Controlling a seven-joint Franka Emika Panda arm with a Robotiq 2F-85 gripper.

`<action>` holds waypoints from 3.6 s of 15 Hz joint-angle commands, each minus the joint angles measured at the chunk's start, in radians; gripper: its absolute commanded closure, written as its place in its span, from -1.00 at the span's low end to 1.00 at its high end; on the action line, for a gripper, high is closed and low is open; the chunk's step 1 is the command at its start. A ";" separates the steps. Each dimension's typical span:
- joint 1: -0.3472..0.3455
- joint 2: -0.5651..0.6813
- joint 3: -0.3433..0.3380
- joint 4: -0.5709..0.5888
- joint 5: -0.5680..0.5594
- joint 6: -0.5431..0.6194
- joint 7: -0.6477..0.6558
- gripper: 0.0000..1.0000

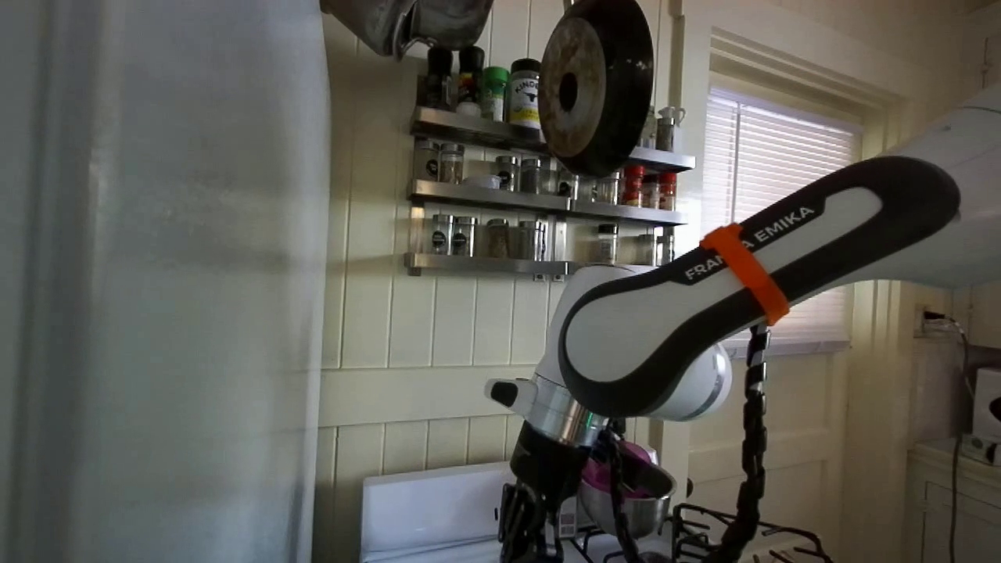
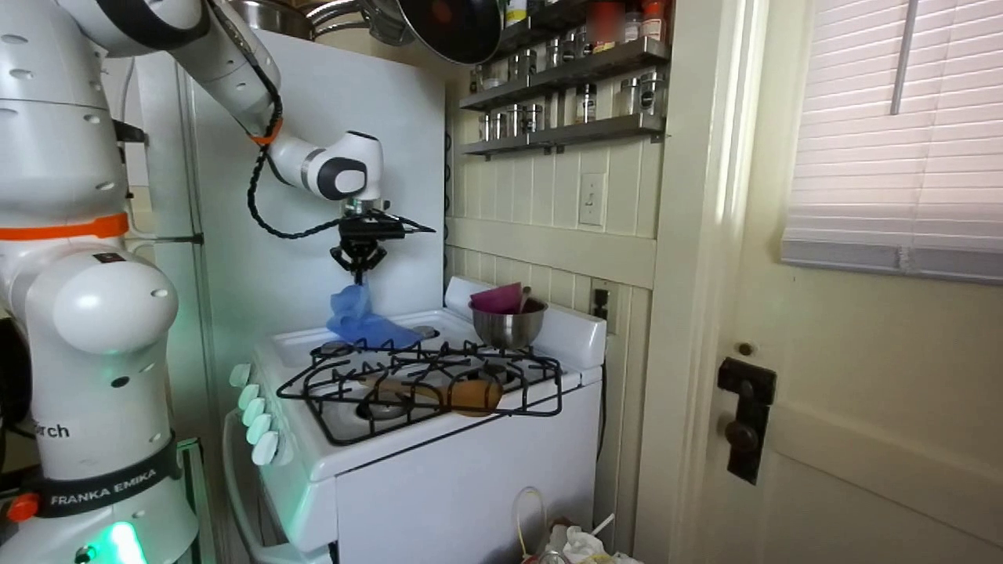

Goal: Use the blue towel to wipe the stove

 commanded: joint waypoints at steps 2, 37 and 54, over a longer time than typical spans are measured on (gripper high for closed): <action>0.010 0.041 -0.004 0.042 -0.005 -0.070 -0.098 0.99; -0.015 0.070 0.005 0.034 -0.032 -0.171 0.792 -0.40; 0.009 -0.001 0.031 0.010 0.399 0.104 0.643 -1.00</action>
